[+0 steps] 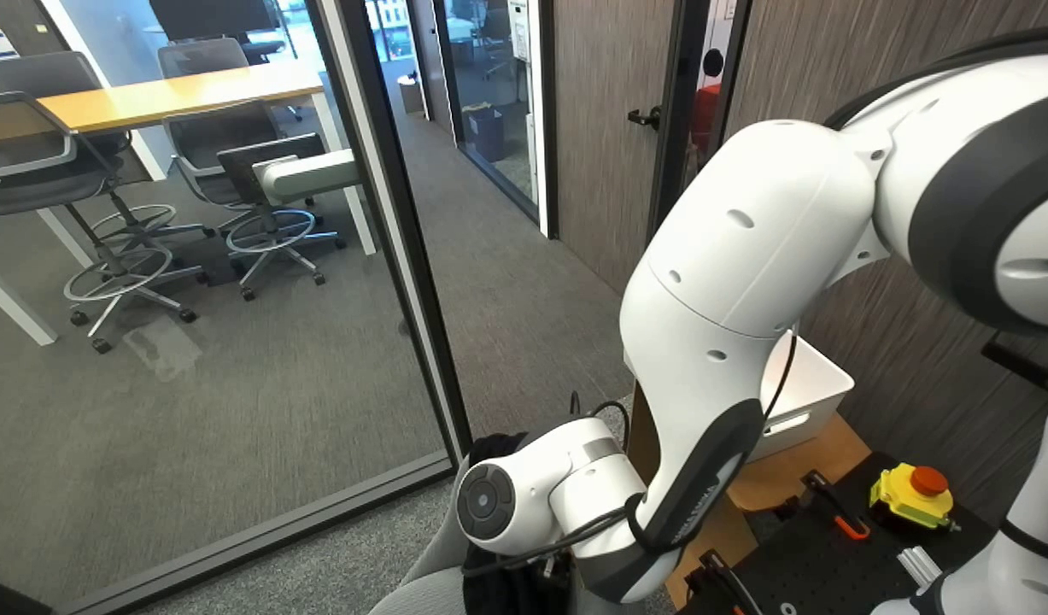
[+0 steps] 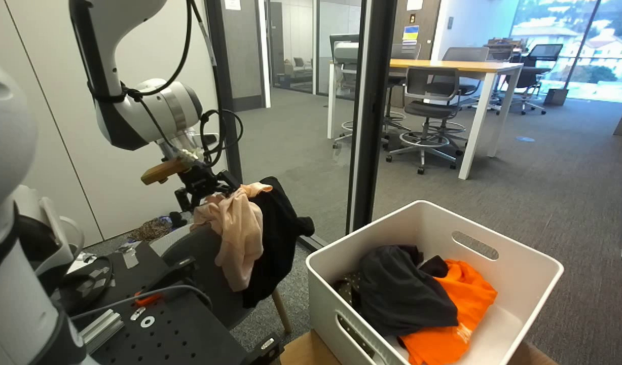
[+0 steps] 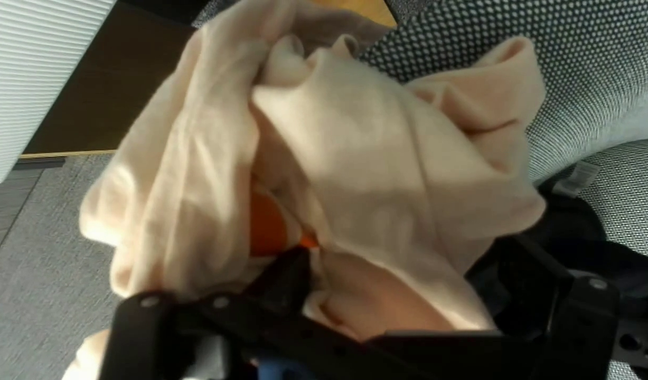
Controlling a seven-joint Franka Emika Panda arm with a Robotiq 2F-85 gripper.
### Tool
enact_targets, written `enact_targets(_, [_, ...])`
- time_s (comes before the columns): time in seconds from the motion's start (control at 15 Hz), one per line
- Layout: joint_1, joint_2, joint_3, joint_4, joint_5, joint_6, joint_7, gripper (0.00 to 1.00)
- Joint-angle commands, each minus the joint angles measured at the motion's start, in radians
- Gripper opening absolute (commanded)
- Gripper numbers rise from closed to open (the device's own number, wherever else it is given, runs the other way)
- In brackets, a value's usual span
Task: Pick up the light coloured cloth from the chair and put it in the container.
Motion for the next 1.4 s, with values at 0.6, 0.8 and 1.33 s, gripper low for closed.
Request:
enact_targets(0.6, [0.018, 0.023, -0.022, 0.037, -0.035, -0.050, 0.035, 0.11])
enact_targets(0.8, [0.017, 0.023, -0.022, 0.038, -0.035, -0.052, 0.035, 0.07])
enact_targets(1.33, [0.033, -0.051, -0.059, 0.018, -0.136, -0.146, 0.190, 0.06])
